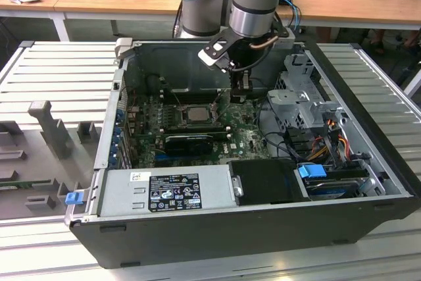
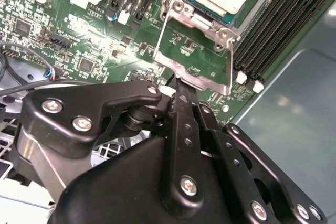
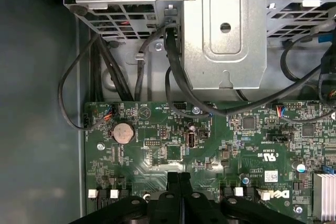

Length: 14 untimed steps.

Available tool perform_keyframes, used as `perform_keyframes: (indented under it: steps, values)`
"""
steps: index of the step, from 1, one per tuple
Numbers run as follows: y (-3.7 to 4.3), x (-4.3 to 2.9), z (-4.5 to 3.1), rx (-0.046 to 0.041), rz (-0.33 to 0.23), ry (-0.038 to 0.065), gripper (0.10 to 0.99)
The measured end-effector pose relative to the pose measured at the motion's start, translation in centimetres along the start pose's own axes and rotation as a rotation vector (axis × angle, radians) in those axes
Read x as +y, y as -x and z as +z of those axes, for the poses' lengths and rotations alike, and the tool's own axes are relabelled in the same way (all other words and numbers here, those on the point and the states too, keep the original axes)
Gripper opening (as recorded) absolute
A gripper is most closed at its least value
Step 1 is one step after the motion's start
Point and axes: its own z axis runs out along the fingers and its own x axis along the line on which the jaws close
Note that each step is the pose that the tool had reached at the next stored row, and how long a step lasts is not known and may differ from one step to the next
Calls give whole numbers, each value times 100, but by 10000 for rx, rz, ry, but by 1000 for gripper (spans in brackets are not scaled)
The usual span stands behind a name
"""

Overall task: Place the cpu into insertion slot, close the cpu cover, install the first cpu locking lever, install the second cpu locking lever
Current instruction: 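Close the cpu cover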

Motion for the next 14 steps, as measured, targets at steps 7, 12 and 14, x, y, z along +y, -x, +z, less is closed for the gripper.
perform_keyframes:
  steps: [7, 12, 14]
  values:
    - [1, -34, 0, 0, 0, 0, 106]
    - [1, -65, 0, -1, 1, 1, 106]
    - [2, -82, 0, -1, 1, 2, 106]
